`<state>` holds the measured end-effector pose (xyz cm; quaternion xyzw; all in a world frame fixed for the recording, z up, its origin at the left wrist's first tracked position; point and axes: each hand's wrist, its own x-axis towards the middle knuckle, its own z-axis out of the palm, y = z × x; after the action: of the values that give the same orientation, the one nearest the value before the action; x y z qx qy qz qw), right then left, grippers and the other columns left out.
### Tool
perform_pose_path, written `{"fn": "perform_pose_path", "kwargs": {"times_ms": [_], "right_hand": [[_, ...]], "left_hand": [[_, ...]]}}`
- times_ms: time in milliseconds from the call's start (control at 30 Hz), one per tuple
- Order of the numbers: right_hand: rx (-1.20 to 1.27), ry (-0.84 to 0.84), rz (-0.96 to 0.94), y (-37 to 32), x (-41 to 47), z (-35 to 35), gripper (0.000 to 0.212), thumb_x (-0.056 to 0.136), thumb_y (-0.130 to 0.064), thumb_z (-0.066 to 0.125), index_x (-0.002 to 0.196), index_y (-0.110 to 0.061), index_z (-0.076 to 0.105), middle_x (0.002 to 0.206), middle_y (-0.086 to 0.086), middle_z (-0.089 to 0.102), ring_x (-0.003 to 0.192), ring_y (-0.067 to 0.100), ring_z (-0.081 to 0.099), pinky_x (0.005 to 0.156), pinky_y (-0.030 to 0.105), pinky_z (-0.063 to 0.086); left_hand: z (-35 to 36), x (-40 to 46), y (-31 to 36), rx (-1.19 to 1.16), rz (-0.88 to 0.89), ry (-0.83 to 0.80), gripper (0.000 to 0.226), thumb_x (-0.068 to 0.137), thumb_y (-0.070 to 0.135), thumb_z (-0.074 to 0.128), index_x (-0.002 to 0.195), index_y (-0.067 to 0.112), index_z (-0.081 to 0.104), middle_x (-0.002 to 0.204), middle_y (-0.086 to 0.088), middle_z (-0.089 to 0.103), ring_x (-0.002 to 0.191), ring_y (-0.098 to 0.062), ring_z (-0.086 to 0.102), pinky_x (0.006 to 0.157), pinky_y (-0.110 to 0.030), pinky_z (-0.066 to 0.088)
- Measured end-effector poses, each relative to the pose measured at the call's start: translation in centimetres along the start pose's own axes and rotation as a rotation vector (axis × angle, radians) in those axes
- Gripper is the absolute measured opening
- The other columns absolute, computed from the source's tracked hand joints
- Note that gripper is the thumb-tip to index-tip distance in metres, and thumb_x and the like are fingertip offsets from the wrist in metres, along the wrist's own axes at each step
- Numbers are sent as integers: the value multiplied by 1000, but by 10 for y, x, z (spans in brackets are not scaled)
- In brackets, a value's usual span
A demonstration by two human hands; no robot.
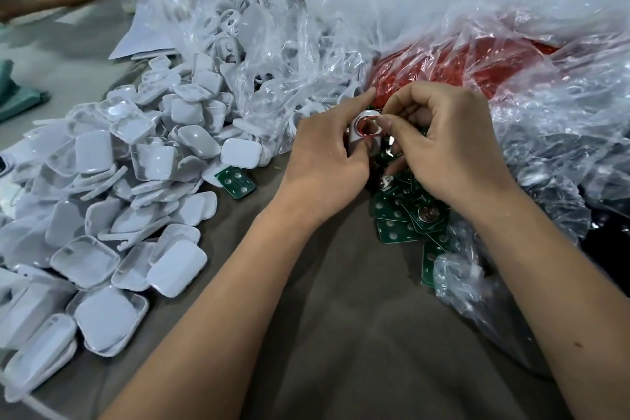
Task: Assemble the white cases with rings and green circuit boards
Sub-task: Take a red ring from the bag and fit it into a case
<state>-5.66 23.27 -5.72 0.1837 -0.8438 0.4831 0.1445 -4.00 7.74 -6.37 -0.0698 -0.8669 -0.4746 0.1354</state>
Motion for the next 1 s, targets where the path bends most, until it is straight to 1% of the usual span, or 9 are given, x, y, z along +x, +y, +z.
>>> {"fn": "perform_pose_path", "kwargs": {"times_ms": [67, 167, 333, 433, 633, 733, 833, 933, 1000], "right_hand": [[5, 4, 4, 0, 0, 1, 7, 96, -9, 74, 90, -7, 71, 78, 4, 72, 47, 11, 69, 42, 36, 56], [8, 10, 6, -1, -1, 1, 7, 95, -9, 75, 90, -7, 70, 78, 3, 71, 46, 10, 69, 41, 31, 55], [13, 20, 29, 0, -1, 3, 7, 95, -9, 75, 90, -8, 71, 78, 3, 72, 45, 10, 68, 40, 28, 54], [19, 29, 46, 0, -1, 3, 7, 96, -8, 74, 90, -8, 70, 76, 2, 72, 44, 10, 68, 41, 30, 54], [23, 30, 65, -1, -1, 5, 8, 95, -9, 75, 89, -10, 70, 75, 2, 72, 44, 10, 68, 40, 23, 51], [22, 46, 66, -2, -1, 5, 7, 95, -8, 75, 89, -9, 70, 70, 0, 70, 43, 8, 67, 41, 21, 50], [16, 42, 52, -3, -1, 4, 8, 95, -8, 74, 89, -9, 70, 71, 1, 71, 43, 8, 67, 42, 21, 51], [41, 32, 54, -2, -2, 4, 8, 95, -6, 74, 89, -9, 70, 74, 2, 71, 45, 11, 69, 43, 30, 56], [37, 28, 51, -2, -1, 4, 8, 95, -7, 75, 89, -9, 70, 73, 0, 71, 46, 12, 69, 43, 36, 58]], "left_hand": [[0, -1, 0, -6, 5, -6, 58, 90, 2, 63, 144, 23, 58, 132, 5, 69, 113, -6, 67, 101, -33, 54], [0, -1, -1, -15, 9, -3, 58, 90, 1, 62, 144, 23, 59, 130, 7, 69, 105, -5, 69, 97, -33, 56], [2, 0, -4, -30, 10, 21, 54, 89, 3, 64, 140, 22, 63, 131, 6, 69, 119, -7, 65, 103, -35, 53], [2, 1, -6, -40, 8, 26, 54, 87, 3, 64, 137, 22, 65, 131, 7, 69, 119, -6, 65, 104, -35, 53], [2, 0, -6, -56, 4, 22, 53, 86, 4, 64, 137, 22, 65, 129, 8, 70, 116, -6, 67, 102, -35, 54], [3, 0, -5, -21, 23, 16, 54, 87, 5, 65, 138, 23, 64, 127, 9, 71, 108, -4, 69, 99, -32, 55], [3, 1, -6, 12, 47, 26, 52, 88, 9, 67, 137, 24, 65, 124, 10, 73, 90, 2, 68, 89, -19, 54], [4, 2, -8, 41, 56, -6, 51, 88, 8, 67, 136, 23, 66, 110, 6, 76, 74, 5, 62, 77, -5, 42], [4, 2, -9, 60, 71, -9, 51, 88, 6, 68, 136, 22, 66, 98, 4, 76, 62, 11, 55, 69, -1, 37]]}}
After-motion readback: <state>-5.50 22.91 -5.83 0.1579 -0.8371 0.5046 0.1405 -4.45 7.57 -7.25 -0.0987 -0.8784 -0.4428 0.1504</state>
